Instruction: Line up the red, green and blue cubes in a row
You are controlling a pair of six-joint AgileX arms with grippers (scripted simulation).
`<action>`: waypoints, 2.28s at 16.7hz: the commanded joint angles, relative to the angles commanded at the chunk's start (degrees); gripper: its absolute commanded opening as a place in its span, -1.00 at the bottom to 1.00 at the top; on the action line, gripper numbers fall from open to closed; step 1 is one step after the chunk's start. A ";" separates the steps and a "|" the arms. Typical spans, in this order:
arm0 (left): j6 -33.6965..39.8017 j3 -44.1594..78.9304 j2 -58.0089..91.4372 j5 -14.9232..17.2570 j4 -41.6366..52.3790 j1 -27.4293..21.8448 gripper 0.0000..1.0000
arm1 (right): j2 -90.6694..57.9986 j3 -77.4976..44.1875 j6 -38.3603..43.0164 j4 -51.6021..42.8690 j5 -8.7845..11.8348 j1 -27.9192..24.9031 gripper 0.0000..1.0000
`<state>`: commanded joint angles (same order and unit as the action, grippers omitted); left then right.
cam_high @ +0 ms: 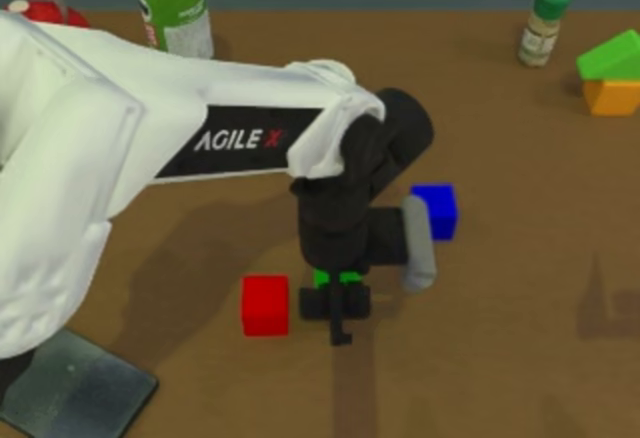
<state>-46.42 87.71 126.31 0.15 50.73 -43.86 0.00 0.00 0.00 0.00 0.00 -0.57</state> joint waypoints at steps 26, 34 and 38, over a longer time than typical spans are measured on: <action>0.15 8.54 -5.12 -0.05 13.61 1.17 1.00 | 0.00 0.00 0.00 0.00 0.00 0.00 1.00; 1.93 3.89 -10.00 -0.38 10.40 3.41 1.00 | -5.84 -5.80 1.46 -3.78 0.23 -1.73 1.00; 6.94 -7.55 -23.63 -0.86 3.10 9.69 1.00 | -21.29 -20.65 4.85 -12.69 0.21 -5.21 1.00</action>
<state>-39.48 80.16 102.69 -0.71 53.83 -34.17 -21.29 -20.65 4.85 -12.69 0.21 -5.78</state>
